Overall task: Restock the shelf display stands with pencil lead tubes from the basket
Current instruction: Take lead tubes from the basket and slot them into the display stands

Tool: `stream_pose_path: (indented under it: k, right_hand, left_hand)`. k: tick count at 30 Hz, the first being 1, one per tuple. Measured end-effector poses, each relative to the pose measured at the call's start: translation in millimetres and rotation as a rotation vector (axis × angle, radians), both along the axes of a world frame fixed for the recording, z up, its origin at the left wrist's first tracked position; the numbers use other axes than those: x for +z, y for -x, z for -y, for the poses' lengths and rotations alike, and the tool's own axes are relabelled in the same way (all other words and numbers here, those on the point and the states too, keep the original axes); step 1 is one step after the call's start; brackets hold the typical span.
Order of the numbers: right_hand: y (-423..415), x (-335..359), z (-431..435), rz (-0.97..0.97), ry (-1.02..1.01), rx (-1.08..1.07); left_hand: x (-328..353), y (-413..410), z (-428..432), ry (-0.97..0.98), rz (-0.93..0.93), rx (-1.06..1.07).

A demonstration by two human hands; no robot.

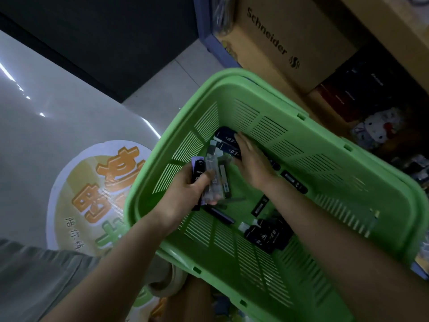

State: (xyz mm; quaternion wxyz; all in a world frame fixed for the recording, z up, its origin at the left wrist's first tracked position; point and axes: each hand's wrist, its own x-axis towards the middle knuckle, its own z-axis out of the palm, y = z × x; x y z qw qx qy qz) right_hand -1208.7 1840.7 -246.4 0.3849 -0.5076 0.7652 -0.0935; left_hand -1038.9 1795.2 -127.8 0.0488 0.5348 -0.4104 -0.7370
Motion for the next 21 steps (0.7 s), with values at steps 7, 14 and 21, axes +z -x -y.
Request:
stream_pose_path:
  k: [7, 14, 21]
  right_hand:
    - [-16.9, -25.4, 6.5, -0.200, 0.067, 0.025]
    - [-18.2, -42.6, 0.0, -0.394, 0.009, -0.037]
    - [-12.9, -41.0, 6.3, -0.146, -0.135, -0.153]
  left_hand:
    - [-0.9, 3.3, 6.9, -0.018, -0.012, -0.048]
    - [-3.9, 3.8, 7.5, -0.034, 0.003, -0.051]
    - [-6.7, 2.8, 7.2, -0.054, 0.062, -0.057]
